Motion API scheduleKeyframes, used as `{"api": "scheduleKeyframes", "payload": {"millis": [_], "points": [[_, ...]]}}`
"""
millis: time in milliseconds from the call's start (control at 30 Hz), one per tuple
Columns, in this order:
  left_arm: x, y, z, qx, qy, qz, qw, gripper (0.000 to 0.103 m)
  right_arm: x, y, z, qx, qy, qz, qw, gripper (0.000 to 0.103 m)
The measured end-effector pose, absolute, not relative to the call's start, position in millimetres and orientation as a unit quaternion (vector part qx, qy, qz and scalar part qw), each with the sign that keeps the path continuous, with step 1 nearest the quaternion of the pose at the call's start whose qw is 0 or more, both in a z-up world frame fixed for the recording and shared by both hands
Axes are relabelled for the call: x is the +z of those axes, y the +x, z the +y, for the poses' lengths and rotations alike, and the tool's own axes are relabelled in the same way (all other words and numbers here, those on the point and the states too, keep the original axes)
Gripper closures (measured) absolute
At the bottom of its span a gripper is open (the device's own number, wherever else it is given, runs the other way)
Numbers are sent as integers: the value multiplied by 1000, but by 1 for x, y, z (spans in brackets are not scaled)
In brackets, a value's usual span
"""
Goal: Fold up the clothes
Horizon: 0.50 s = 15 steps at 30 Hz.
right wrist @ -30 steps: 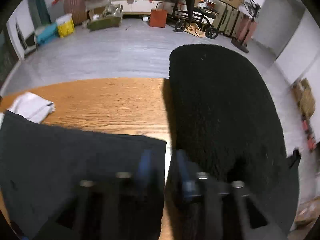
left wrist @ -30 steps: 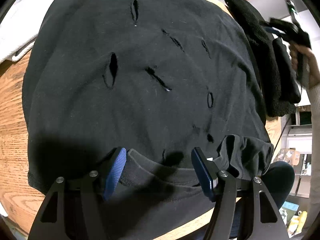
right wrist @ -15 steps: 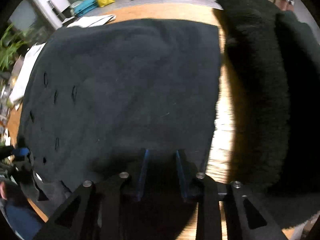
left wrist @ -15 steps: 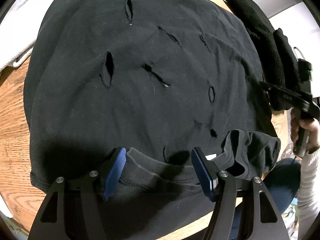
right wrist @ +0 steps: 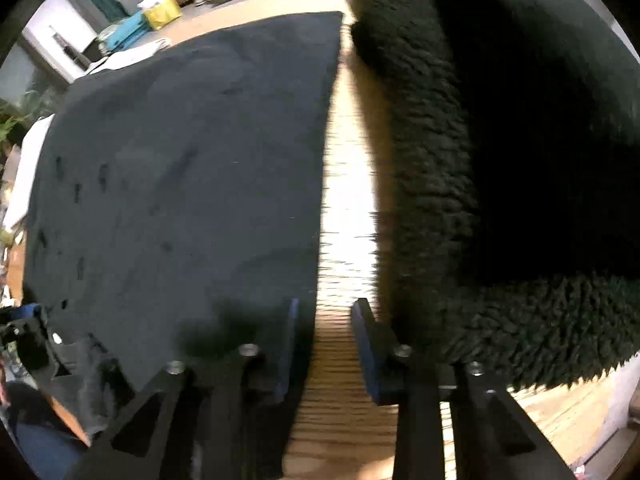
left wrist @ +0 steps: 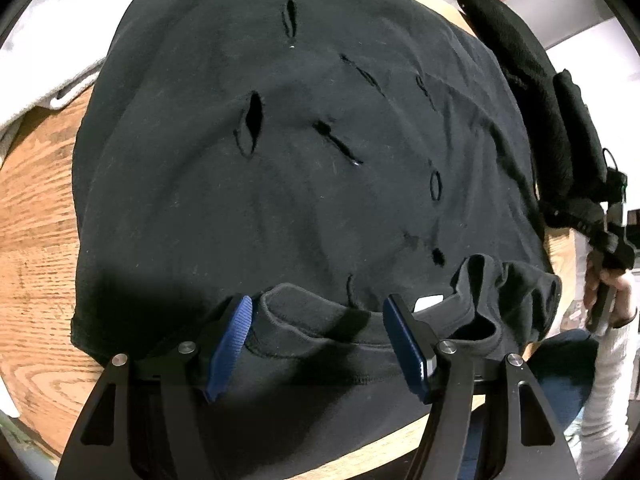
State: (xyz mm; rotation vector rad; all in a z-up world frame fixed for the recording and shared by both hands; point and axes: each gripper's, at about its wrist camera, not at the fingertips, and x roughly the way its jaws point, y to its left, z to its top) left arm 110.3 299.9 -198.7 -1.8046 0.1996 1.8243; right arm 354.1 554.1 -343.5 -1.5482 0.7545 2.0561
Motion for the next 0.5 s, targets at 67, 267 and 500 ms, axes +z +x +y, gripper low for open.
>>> {"api": "scheduleKeyframes", "payload": {"millis": [67,267,500], "points": [[-201,108,305,681,-672,79,279,31,-343,358,558,749,-546,306,215,76],[-212,103,298,676,-678,71,279,30,-332,366,560,752,-549,279,236,100],[-195,80,258,706,-651,28,277,30,-318,383,529,758,-546,252,251,59]]}}
